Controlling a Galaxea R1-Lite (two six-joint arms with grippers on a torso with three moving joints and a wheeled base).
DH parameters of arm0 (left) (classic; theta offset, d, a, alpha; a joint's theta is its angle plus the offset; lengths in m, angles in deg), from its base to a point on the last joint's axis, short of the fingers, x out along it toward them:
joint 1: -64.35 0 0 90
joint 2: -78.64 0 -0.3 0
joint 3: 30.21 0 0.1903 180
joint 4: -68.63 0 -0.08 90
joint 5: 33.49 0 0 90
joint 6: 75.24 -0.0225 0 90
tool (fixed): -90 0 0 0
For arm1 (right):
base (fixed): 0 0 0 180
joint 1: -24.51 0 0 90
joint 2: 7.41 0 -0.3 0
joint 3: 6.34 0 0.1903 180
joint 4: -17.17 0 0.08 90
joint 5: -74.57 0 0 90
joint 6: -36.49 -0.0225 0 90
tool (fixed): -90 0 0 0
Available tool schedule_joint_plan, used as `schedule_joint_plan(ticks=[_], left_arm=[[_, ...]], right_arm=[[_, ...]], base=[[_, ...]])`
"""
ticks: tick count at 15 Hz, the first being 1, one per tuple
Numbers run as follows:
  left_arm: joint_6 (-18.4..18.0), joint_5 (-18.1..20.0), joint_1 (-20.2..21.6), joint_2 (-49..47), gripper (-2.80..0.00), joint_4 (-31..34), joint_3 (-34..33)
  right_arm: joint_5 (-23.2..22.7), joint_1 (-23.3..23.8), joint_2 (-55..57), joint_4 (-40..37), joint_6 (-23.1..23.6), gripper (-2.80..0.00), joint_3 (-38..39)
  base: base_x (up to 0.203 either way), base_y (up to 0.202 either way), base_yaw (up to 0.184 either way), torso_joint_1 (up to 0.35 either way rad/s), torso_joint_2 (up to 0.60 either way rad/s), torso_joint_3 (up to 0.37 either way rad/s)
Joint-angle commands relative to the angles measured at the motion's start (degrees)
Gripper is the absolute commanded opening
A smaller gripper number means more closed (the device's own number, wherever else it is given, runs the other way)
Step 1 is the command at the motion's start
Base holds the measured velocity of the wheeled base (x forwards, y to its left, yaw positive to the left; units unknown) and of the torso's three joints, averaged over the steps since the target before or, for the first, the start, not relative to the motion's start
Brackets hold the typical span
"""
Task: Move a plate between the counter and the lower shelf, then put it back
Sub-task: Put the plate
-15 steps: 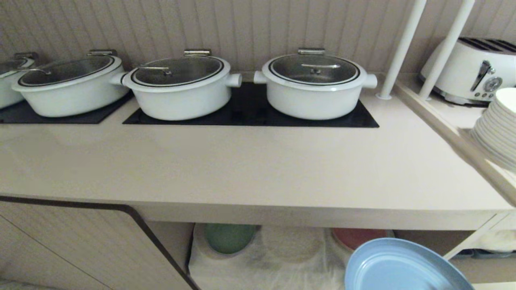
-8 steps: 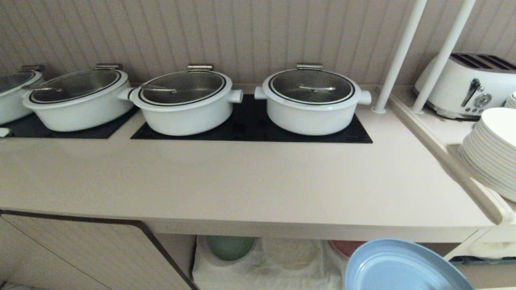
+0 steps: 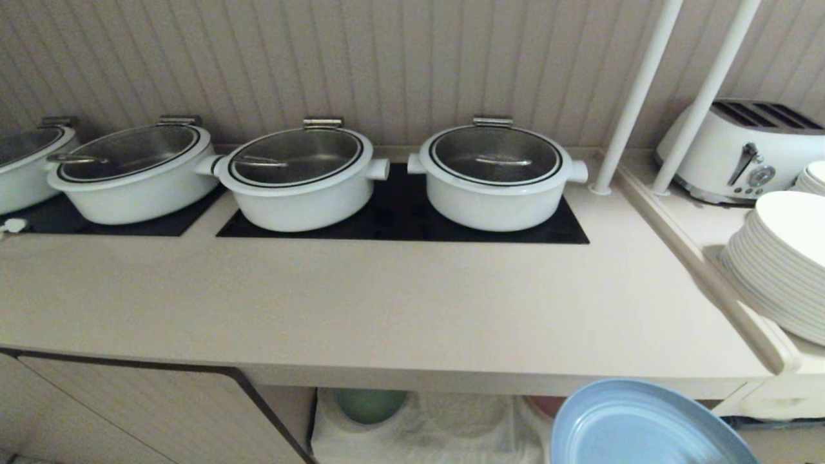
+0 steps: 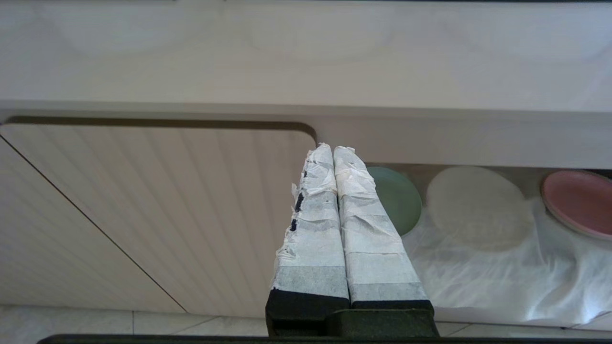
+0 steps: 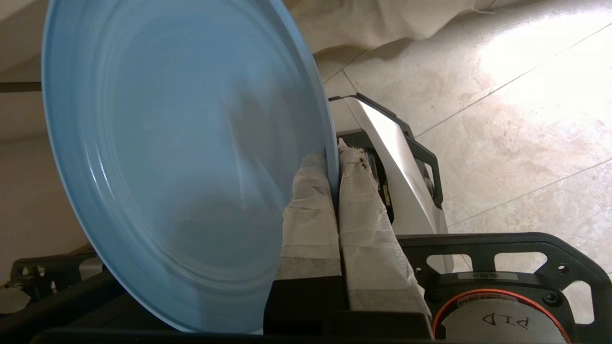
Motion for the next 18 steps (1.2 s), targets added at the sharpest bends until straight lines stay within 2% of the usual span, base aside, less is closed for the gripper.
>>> schedule_joint_plan(ticks=[1,10,18], left_arm=[[0.0,0.0,0.0,0.0,-2.80,0.0,0.0],[0.0,0.0,0.0,0.0,-2.80,0.0,0.0],[0.0,0.0,0.0,0.0,-2.80,0.0,0.0]], right_arm=[[0.0,0.0,-0.2,-0.8,-0.2,-2.80,-0.3],[-0.1,0.0,-0.7,-1.7,-0.2,-2.80,-0.6],[0.0,-0.3,-0.7,-1.7,-0.2,-2.80,-0.6]], base=[[0.000,0.000,0.000,0.158,-0.32,-0.172],[0.000,0.000,0.000,0.148,-0.30,-0.151],[0.000,0.000,0.000,0.070,-0.13,-0.059]])
